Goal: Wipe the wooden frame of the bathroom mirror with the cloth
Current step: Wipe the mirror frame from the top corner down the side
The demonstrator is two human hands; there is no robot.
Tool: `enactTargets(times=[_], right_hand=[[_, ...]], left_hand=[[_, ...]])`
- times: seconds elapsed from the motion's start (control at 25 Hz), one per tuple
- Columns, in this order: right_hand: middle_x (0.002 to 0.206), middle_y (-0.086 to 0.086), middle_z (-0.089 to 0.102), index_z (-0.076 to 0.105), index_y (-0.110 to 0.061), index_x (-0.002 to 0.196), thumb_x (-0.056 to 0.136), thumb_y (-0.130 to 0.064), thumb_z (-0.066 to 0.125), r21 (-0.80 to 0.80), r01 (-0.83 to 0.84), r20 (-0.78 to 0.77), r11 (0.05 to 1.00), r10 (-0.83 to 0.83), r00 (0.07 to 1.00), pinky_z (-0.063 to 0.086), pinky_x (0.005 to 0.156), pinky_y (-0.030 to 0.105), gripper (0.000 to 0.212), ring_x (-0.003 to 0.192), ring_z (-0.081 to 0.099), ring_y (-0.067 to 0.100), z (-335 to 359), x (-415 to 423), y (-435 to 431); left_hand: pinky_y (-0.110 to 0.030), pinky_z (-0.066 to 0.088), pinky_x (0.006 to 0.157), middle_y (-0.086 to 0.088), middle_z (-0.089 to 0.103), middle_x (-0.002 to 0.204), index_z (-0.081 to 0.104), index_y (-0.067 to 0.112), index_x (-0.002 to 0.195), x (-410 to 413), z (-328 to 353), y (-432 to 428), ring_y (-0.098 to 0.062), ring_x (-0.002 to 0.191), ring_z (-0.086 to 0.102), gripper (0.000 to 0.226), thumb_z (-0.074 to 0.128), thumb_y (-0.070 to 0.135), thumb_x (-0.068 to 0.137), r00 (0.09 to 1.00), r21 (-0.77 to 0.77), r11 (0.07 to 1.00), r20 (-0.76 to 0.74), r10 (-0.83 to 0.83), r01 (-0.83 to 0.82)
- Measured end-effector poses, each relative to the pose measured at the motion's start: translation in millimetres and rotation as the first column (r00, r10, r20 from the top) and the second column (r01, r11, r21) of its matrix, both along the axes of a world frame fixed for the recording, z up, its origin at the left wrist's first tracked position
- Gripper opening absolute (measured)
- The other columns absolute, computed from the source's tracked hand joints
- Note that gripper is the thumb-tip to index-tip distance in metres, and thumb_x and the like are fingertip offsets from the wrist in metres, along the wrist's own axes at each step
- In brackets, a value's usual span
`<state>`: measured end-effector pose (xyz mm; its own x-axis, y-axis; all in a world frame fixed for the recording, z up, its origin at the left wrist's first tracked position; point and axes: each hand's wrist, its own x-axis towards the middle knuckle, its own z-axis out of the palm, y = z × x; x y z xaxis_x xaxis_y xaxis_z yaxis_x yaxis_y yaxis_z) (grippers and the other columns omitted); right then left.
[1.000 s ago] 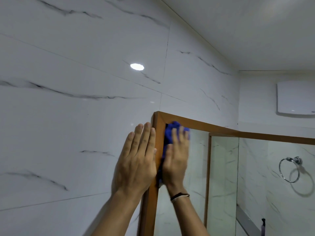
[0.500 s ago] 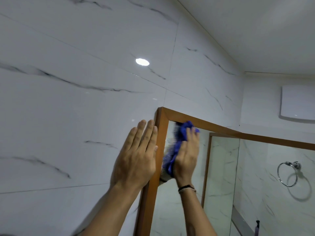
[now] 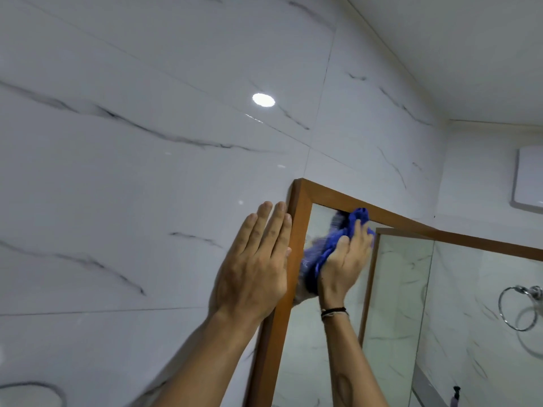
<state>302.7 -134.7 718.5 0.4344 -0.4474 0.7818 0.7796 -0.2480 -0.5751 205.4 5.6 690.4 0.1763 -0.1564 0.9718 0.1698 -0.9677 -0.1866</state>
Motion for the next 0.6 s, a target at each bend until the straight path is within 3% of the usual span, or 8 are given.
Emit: enactTargets(times=[0.12,0.16,0.2,0.28,0.32,0.36,0.52,0.6], right_hand=[[0.186,0.001,0.031,0.042,-0.017,0.172,0.112,-0.026,0.037,-0.319,0.05,0.33,0.946,0.062,0.942,0.013,0.146,0.039,0.061,0.177,0.016,0.023,-29.7,-3.0,24.2],[0.185,0.004,0.033,0.043,-0.013,0.171,0.112,-0.022,0.037,-0.364,0.083,0.372,0.928,0.063,0.926,0.014,0.145,0.038,0.06,0.177,0.018,0.025,-31.3,3.6,15.8],[0.183,0.007,0.035,0.044,-0.009,0.169,0.111,-0.02,0.036,-0.317,0.084,0.336,0.945,0.029,0.941,0.015,0.146,0.042,0.06,0.176,0.021,0.028,-24.7,10.4,2.5],[0.183,0.008,0.035,0.041,-0.009,0.17,0.108,-0.027,0.032,-0.019,0.017,0.051,1.0,-0.016,0.999,0.016,0.145,0.053,0.065,0.176,0.021,0.03,-6.0,15.2,-16.4],[0.184,0.007,0.032,0.04,-0.012,0.171,0.107,-0.031,0.031,0.049,0.004,-0.057,0.999,-0.001,0.998,0.016,0.144,0.055,0.067,0.176,0.018,0.029,0.5,12.9,-15.2],[0.185,0.005,0.031,0.039,-0.016,0.172,0.107,-0.032,0.032,0.042,0.002,-0.066,0.999,0.001,0.998,0.014,0.145,0.054,0.067,0.177,0.015,0.027,1.4,7.3,-7.2],[0.187,0.001,0.028,0.039,-0.02,0.172,0.111,-0.028,0.038,-0.306,0.011,0.287,0.952,0.081,0.954,0.008,0.146,0.037,0.062,0.178,0.01,0.019,-26.7,-14.2,28.2],[0.186,0.002,0.029,0.041,-0.013,0.172,0.111,-0.028,0.038,-0.36,0.019,0.28,0.933,0.089,0.956,0.008,0.146,0.034,0.063,0.178,0.01,0.02,-39.5,-13.7,24.9]], left_hand=[[-0.054,0.02,0.14,-0.023,0.014,0.184,0.022,-0.001,0.175,7.2,-2.1,-0.4,-0.04,0.173,0.01,0.062,0.019,0.033,0.123,0.999,0.005,1.0,0.03,-0.011,0.011],[-0.054,0.021,0.14,-0.023,0.016,0.184,0.024,0.0,0.175,6.9,-2.0,0.4,-0.04,0.173,0.011,0.062,0.021,0.033,0.123,0.999,-0.001,1.0,0.04,-0.015,0.015],[-0.053,0.021,0.14,-0.021,0.019,0.184,0.027,0.001,0.174,4.2,-1.7,1.4,-0.039,0.172,0.013,0.062,0.023,0.033,0.122,0.999,-0.01,1.0,0.036,-0.022,0.023],[-0.052,0.022,0.14,-0.019,0.02,0.183,0.03,0.003,0.174,-1.0,-0.9,2.7,-0.037,0.172,0.015,0.062,0.023,0.035,0.121,1.0,0.007,1.0,0.02,-0.011,0.011],[-0.052,0.022,0.14,-0.019,0.02,0.183,0.03,0.003,0.174,-2.1,-2.0,3.3,-0.037,0.172,0.014,0.062,0.023,0.035,0.121,1.0,0.009,1.0,0.006,0.001,-0.001],[-0.052,0.022,0.14,-0.02,0.019,0.183,0.029,0.002,0.174,-2.2,-3.2,3.1,-0.037,0.172,0.014,0.062,0.024,0.035,0.122,1.0,0.009,1.0,-0.005,0.003,-0.003],[-0.054,0.025,0.139,-0.022,0.019,0.183,0.028,-0.001,0.174,1.0,-5.0,-1.6,-0.039,0.172,0.015,0.06,0.023,0.032,0.124,0.999,-0.006,1.0,0.036,0.018,-0.018],[-0.055,0.023,0.139,-0.023,0.014,0.184,0.022,-0.002,0.175,-0.8,-6.8,-3.3,-0.04,0.172,0.011,0.061,0.018,0.033,0.124,1.0,0.003,1.0,0.009,0.022,-0.023]])
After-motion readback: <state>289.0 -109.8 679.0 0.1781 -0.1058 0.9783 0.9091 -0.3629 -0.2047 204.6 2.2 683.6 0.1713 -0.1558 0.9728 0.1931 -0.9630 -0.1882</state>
